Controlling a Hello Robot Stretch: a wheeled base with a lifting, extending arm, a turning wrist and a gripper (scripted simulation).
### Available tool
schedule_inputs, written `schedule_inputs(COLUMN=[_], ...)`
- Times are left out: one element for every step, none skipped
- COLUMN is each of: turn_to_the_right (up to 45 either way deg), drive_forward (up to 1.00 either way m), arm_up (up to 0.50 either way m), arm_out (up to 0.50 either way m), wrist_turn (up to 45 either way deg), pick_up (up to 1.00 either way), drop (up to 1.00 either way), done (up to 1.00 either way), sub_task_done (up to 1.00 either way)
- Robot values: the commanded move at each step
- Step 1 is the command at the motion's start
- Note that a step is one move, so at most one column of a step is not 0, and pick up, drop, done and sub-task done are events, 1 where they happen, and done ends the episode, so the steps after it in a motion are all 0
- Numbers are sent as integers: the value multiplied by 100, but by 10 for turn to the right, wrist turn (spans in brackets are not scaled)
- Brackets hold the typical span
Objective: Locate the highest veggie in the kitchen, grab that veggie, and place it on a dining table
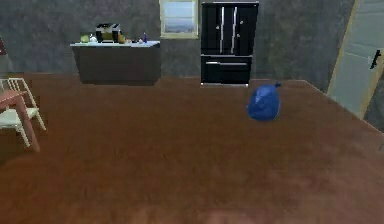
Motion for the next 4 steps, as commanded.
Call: schedule_inputs(turn_to_the_right=[120, 0, 360, 0], drive_forward=[0, 15, 0, 20], arm_up=[0, 0, 0, 0], arm_out=[0, 0, 0, 0], wrist_turn=[0, 0, 0, 0], pick_up=[0, 0, 0, 0], drop=[0, 0, 0, 0], done=[0, 0, 0, 0], sub_task_done=[0, 0, 0, 0])
